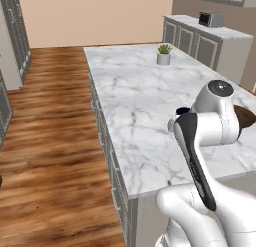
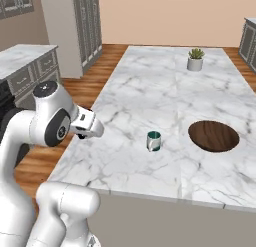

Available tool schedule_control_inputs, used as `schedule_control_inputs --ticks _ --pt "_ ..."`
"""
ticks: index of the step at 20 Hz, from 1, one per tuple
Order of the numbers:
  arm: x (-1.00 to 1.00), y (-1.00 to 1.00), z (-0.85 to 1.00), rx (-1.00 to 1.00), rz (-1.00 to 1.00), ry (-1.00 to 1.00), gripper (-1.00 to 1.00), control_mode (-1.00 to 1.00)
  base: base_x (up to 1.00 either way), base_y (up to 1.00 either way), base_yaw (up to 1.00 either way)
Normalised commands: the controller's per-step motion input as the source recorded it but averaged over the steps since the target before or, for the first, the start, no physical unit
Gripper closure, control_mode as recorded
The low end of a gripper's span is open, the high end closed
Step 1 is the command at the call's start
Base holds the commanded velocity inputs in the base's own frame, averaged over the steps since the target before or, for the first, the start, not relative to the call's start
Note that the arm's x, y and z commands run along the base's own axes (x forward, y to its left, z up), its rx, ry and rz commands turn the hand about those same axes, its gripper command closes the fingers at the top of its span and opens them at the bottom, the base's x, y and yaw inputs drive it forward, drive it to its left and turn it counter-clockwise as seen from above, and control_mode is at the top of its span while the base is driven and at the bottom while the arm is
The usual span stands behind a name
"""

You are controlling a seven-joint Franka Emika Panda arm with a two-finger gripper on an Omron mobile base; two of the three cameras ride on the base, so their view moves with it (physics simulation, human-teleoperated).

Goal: Clear the mugs and bowl far away from the sink.

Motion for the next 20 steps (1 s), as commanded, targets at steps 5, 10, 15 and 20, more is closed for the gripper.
schedule_control_inputs --ticks 5,10,15,20 --pt "0.64 0.00 -0.41 0.00 -0.01 0.20 1.00 -1.00 0.00 0.00 0.00" --pt "0.44 0.00 -0.62 0.00 0.01 0.03 1.00 -1.00 0.00 0.00 0.00" --pt "0.45 0.00 -0.69 0.00 0.00 0.00 1.00 -1.00 0.00 0.00 0.00" --pt "0.45 -0.06 -0.55 0.00 0.00 0.03 1.00 -1.00 0.00 0.00 0.00"
